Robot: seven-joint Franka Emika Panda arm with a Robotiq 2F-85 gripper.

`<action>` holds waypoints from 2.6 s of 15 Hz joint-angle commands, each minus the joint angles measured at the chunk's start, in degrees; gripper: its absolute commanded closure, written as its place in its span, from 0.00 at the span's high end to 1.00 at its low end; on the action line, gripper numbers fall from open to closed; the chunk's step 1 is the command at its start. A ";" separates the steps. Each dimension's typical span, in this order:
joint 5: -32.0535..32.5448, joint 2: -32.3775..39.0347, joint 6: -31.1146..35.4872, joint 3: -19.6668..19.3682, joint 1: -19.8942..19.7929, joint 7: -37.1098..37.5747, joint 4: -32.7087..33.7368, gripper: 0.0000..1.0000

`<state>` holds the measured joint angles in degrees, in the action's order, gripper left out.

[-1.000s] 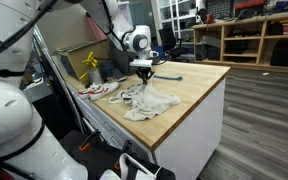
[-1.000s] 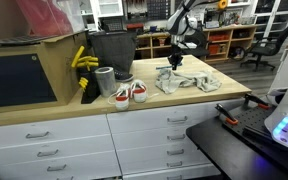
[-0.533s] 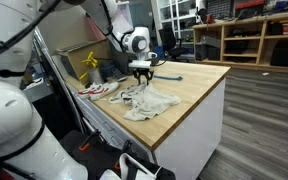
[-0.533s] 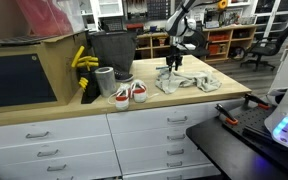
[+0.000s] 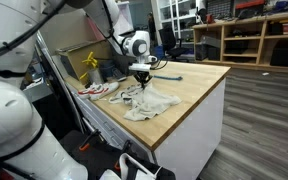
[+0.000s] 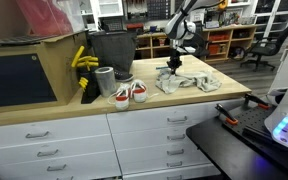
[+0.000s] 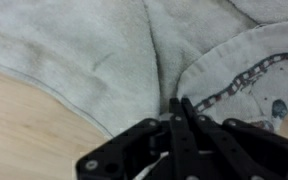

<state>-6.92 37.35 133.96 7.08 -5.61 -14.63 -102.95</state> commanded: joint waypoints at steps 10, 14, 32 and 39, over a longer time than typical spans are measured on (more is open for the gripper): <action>-1.44 -8.16 2.21 2.32 4.28 1.63 2.61 0.00; 1.02 -8.43 9.56 1.91 9.42 4.66 1.19 0.00; 11.46 -14.10 1.97 1.79 7.02 -7.35 -10.95 1.00; 11.82 -16.69 -3.67 1.06 10.40 1.64 -16.98 1.00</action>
<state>5.42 24.01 130.90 8.43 3.03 -17.61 -115.68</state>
